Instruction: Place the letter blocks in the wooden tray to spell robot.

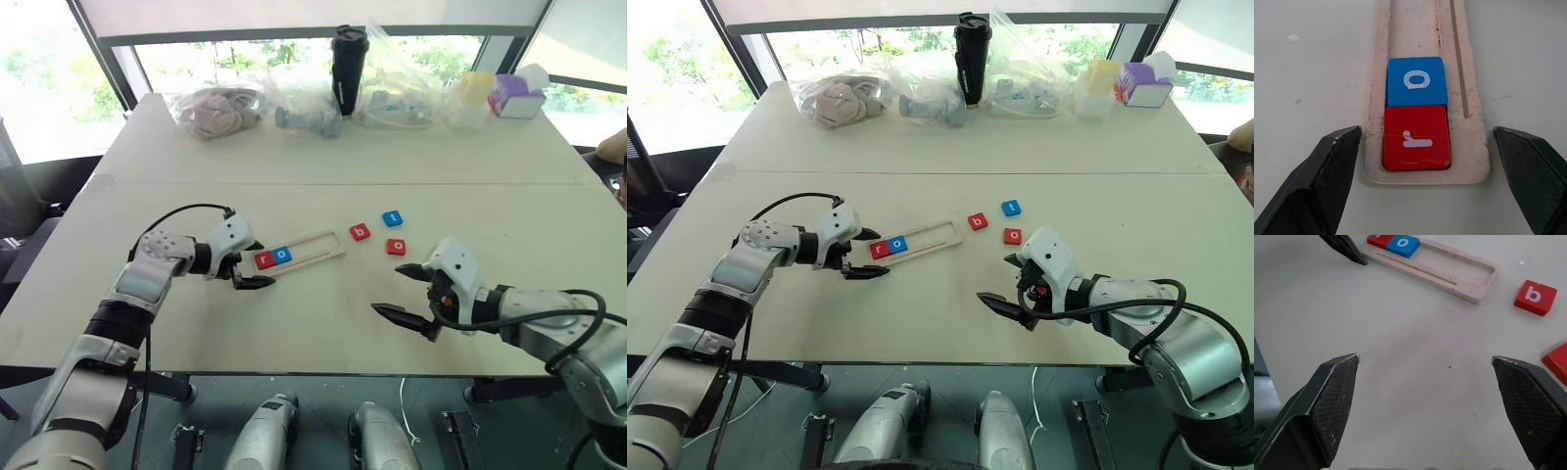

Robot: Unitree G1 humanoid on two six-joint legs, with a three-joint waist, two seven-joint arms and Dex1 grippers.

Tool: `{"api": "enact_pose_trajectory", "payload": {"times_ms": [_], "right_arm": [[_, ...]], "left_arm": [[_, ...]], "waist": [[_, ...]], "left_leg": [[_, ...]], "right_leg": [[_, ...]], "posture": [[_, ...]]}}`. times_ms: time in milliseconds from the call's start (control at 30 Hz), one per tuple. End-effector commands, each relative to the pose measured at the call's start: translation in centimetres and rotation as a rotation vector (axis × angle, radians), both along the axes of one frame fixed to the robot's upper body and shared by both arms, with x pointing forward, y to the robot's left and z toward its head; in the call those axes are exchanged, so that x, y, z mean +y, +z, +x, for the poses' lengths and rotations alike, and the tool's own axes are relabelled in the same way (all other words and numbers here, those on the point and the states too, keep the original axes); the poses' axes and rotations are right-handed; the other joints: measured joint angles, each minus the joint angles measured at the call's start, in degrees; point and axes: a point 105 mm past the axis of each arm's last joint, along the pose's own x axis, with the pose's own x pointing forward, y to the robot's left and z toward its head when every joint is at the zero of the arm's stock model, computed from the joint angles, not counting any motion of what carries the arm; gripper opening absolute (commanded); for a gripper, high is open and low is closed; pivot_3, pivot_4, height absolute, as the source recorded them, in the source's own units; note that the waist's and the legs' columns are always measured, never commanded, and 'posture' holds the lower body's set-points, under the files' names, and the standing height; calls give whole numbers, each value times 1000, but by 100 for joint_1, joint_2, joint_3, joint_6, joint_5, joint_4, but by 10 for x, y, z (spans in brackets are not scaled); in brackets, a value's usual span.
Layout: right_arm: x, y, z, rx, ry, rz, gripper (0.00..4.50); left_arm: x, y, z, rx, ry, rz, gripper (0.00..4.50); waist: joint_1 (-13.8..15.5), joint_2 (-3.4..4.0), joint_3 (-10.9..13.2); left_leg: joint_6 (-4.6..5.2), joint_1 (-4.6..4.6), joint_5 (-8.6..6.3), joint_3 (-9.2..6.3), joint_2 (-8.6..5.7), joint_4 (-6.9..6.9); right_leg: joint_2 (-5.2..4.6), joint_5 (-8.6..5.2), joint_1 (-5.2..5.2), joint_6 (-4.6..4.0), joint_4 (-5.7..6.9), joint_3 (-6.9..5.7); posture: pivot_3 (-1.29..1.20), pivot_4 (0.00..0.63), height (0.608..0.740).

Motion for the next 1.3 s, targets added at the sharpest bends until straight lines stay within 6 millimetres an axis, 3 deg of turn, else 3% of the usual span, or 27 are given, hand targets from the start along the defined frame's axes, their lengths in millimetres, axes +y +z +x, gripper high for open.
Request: {"api": "enact_pose_trajectory", "payload": {"times_ms": [33,167,433,567,667,733,867,1100,1167,1200,1300], "right_arm": [[0,9,0,-48,-1,3,4499],[0,9,0,-50,-6,3,4500],[-13,8,4,-49,-41,-16,4500],[-25,9,9,-46,-67,-29,4500],[-32,15,24,-104,-122,-35,4500],[-37,24,41,-162,-201,-21,4500],[-32,36,55,-197,-231,29,4500],[-11,36,67,-153,-245,107,4500],[-6,35,72,-131,-267,136,4500],[-1,34,77,-117,-283,150,4500],[13,28,92,-84,-314,157,4500]], "left_arm": [[-1,-9,1,-4,-15,50,4240],[-1,-11,0,4,-16,34,3150],[5,-1,1,-17,-30,46,3150],[4,15,-20,-35,-186,53,3150],[17,5,-34,-7,-258,168,3150],[20,2,-33,-26,-262,200,3150],[17,4,-33,-33,-263,169,3150],[12,-1,-31,-60,-259,161,3150],[12,-1,-28,-80,-256,166,4183],[13,-2,-28,-76,-260,174,4463],[15,3,-20,-133,-231,186,4463]], "waist": [[1,0,-1],[1,-3,-4],[-2,-4,-8],[-38,-7,-7],[-61,-6,-7],[-80,-6,-7],[-75,-6,-7],[-33,-7,-7],[-34,-6,-7],[-37,-6,-7],[-51,-4,-8]], "left_leg": [[0,7,0,0,0,0],[0,37,-1,-2,0,0],[3,37,1,-2,0,1],[3,33,1,-1,1,-1],[3,32,1,0,2,-10],[3,33,1,-1,3,-14],[3,32,2,-2,2,-11],[5,24,3,-1,-1,-13],[5,25,3,-1,-1,-13],[5,25,3,-1,-1,-12],[4,34,3,-1,-1,-12]], "right_leg": [[0,0,7,0,0,0],[-1,-2,39,-3,-6,-1],[-1,-2,39,-5,-6,0],[0,-1,32,-4,-6,0],[-1,-1,28,-3,-8,1],[0,-1,25,-4,-7,0],[0,-1,27,-11,-7,0],[-1,2,15,-4,-5,0],[-1,3,15,-4,-3,1],[-1,3,16,-5,-3,1],[0,3,11,-7,-2,1]], "posture": [[0,150,740],[0,150,740],[0,150,740],[0,150,740],[0,150,740],[0,150,740],[0,150,740],[0,150,740],[0,150,740],[0,150,740],[0,150,740]]}}
